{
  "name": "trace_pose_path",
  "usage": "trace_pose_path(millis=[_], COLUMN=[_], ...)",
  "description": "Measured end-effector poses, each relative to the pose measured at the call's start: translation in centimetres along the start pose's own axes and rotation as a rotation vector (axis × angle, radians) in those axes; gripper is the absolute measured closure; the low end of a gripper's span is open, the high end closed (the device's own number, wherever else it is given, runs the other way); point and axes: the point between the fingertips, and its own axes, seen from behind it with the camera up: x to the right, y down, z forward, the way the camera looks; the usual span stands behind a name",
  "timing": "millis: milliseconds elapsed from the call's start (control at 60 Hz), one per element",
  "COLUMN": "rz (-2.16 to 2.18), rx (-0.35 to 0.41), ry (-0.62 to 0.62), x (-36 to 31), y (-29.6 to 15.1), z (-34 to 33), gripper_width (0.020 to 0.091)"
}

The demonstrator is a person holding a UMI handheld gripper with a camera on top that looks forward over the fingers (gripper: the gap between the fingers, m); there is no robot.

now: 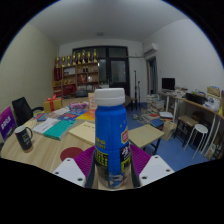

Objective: Pour water

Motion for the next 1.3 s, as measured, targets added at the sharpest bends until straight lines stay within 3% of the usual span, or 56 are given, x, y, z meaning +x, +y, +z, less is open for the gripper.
trace_pose_path(millis=[133,150,383,400,533,650,917,1167,1300], rz=[-0.030,-0.046,-0.588,-0.638,-1.114,-1.527,-2.132,-2.117,-1.800], rx=[-0.089,-0.091,-0.015,-0.001,-0.009,-0.031,-0.144,-0.207,-0.159], ry=[0.044,0.050,0.105,0.123,0.172,0.221,0.255,0.275,0.223], x=[-0.1,-0.4,-7.9,-9.4,-16.3,-22.6,-25.6,-24.9,-24.2], y=[-0.5,-0.9,-12.8,-12.1,-16.9,-15.4,-12.6,-11.8,-12.2], z=[-0.5,-0.6,-3.4,-2.9,-3.4,-1.5,0.2,1.9,2.5], gripper_width=[0.0591,0.0626,0.0630,0.0629,0.0633,0.0627,0.0631,0.0627,0.0627])
